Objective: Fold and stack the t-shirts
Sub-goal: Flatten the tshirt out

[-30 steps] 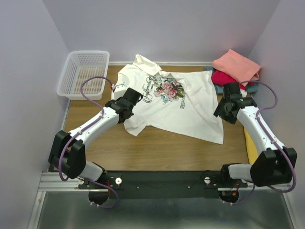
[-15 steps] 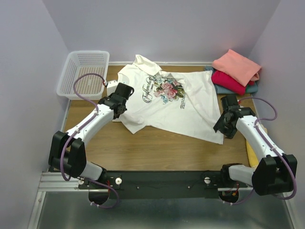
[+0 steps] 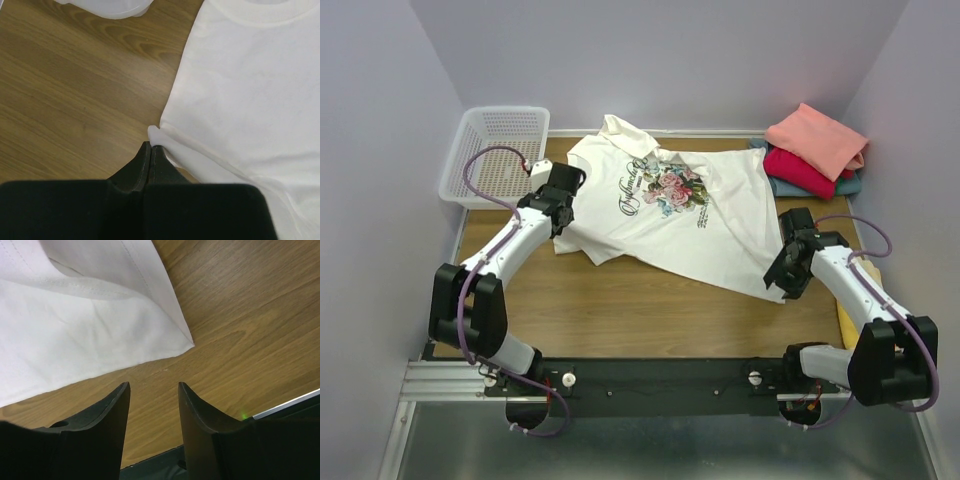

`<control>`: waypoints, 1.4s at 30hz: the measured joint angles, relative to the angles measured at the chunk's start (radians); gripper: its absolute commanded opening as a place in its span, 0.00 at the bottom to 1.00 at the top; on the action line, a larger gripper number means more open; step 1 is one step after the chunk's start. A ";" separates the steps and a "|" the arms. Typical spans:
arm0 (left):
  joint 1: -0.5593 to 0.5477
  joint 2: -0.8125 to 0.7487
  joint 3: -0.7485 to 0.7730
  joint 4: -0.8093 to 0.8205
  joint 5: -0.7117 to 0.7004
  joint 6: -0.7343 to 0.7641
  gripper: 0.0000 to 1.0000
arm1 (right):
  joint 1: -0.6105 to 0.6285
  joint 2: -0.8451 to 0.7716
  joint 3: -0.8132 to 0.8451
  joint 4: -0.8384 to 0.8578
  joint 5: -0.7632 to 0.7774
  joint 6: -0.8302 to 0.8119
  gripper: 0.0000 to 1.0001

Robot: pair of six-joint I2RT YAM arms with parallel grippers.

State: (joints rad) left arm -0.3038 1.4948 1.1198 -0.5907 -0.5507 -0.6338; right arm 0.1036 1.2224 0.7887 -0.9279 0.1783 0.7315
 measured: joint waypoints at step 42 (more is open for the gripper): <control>0.088 0.154 0.120 0.051 -0.013 0.066 0.00 | 0.080 0.126 -0.107 0.119 -0.064 0.076 0.47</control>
State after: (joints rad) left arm -0.2161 1.6485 1.2400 -0.5400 -0.5632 -0.5678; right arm 0.1837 1.3483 0.6819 -0.8093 0.1139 0.8078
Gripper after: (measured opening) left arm 0.012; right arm 0.479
